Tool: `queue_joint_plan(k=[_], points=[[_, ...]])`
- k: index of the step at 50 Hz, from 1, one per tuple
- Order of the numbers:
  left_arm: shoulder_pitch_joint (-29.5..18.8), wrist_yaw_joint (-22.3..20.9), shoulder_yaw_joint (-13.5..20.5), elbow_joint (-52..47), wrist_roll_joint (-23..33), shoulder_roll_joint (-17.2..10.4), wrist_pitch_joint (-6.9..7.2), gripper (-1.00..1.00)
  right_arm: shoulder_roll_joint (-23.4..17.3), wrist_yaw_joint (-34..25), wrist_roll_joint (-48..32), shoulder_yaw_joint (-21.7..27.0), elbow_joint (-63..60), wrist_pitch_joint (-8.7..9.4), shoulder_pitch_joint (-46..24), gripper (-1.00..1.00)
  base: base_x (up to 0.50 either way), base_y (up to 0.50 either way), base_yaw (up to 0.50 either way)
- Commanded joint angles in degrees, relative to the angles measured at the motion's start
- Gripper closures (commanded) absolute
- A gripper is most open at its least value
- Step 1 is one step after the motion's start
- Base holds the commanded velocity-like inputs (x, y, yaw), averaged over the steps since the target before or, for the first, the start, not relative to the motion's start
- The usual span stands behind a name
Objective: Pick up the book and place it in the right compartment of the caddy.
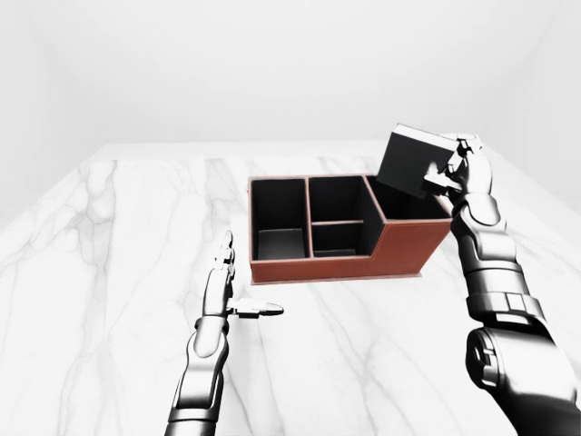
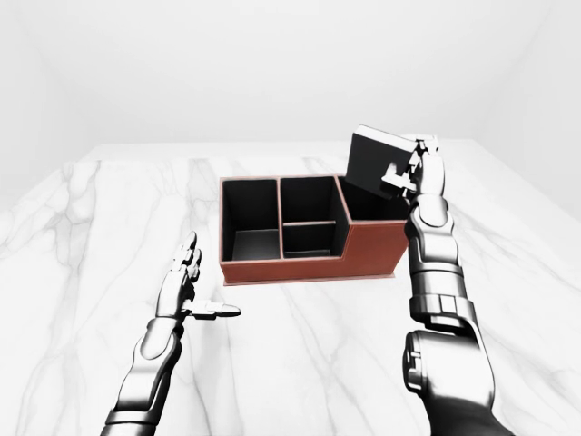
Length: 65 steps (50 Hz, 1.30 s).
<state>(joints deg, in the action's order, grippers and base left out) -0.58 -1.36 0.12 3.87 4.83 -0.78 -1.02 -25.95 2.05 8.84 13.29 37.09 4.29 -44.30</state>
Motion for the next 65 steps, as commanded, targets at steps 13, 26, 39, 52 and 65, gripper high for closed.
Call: queue_joint_plan(k=[13,26,39,52,65], points=[[-0.6,0.4,0.0,2.2,0.2,0.0,-1.51,-1.0,-1.0,0.6,-0.5,0.5,5.0,-3.73,-3.3,1.0,0.0,0.0,0.0],[-0.7,0.4,0.0,2.2,0.3,0.0,-1.37,-1.0,-1.3,0.6,-0.8,0.3,9.2,-6.32,-3.9,1.0,0.0,0.0,0.0],[-0.6,0.4,0.0,2.3,0.3,0.0,-1.52,-1.0,-1.2,0.7,-1.2,0.0,12.3,-8.46,-4.3,1.0,0.0,0.0,0.0],[-0.5,0.4,-0.1,1.9,0.3,0.0,-1.33,-1.0,-0.8,0.6,-1.5,-0.4,15.8,-9.29,-4.4,1.0,0.0,0.0,0.0],[-0.5,0.4,0.0,2.0,0.3,0.0,-1.31,-1.0,-0.9,0.8,-1.8,-0.5,18.5,-9.29,-5.5,1.0,0.0,0.0,0.0]])
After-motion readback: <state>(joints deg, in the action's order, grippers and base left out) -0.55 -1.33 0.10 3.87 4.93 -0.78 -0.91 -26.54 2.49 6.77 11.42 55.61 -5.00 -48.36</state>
